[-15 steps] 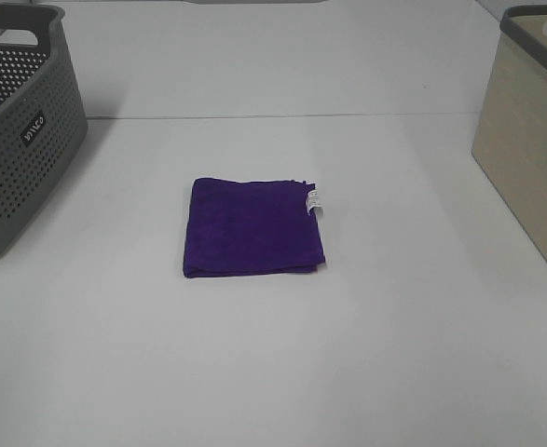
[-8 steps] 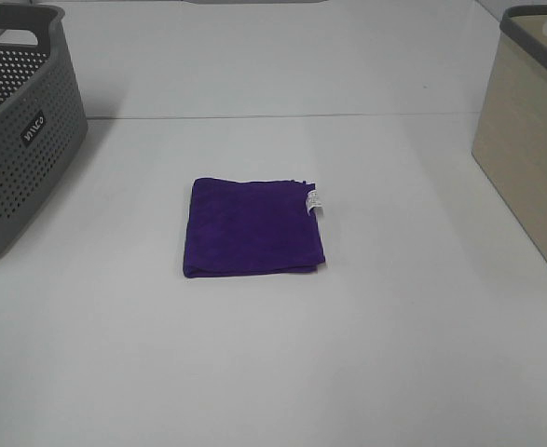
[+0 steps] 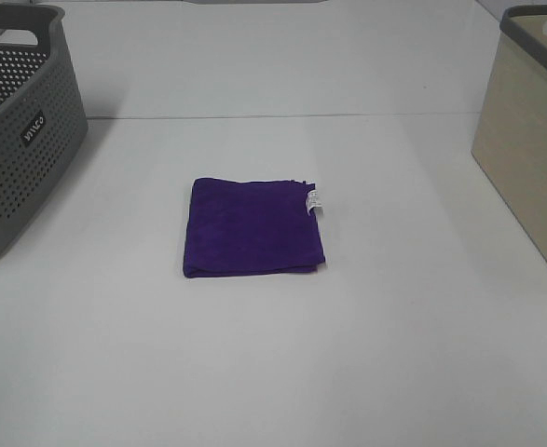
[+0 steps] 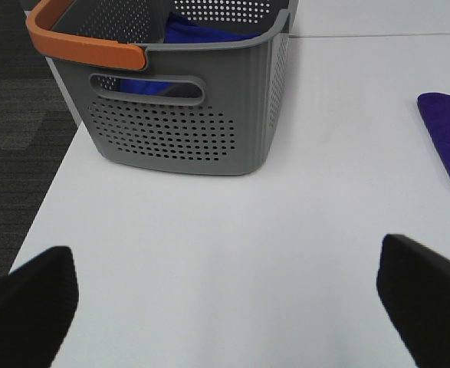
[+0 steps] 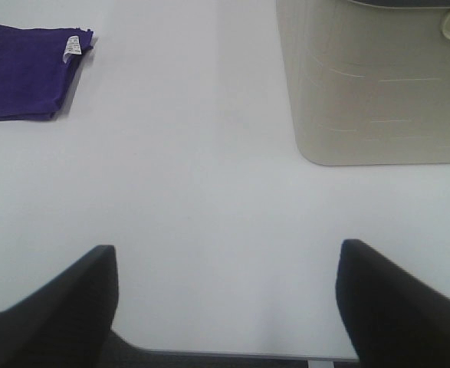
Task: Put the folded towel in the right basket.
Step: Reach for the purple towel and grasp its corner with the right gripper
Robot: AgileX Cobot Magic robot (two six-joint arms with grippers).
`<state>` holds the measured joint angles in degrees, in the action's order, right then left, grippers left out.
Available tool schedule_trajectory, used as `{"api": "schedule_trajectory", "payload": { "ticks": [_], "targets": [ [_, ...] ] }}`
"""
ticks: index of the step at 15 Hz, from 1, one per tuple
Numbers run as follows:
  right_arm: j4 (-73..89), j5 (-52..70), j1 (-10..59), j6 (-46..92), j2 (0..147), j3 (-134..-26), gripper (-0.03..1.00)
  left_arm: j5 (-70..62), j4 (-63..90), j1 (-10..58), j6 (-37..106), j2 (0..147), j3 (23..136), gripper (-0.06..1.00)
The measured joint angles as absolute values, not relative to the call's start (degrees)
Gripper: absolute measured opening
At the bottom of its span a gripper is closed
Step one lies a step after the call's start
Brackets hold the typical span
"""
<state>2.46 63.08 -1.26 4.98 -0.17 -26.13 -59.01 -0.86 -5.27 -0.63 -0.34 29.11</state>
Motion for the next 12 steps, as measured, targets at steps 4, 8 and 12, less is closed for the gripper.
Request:
{"api": "schedule_trajectory", "payload": {
  "ticks": [4, 8, 12],
  "targets": [
    [2.5, 63.1, -1.3, 5.2, -0.2, -26.1, 0.9, -59.0, -0.9, -5.3, -0.6, -0.3, 29.1, 0.99],
    [2.5, 63.1, -1.3, 5.2, -0.2, -26.1, 0.98, -59.0, -0.9, -5.3, -0.6, -0.3, 29.1, 0.99],
    [2.5, 63.1, -1.3, 5.2, -0.2, -26.1, 0.99, -59.0, -0.9, -5.3, -0.6, -0.3, 29.1, 0.99]
  ]
}}
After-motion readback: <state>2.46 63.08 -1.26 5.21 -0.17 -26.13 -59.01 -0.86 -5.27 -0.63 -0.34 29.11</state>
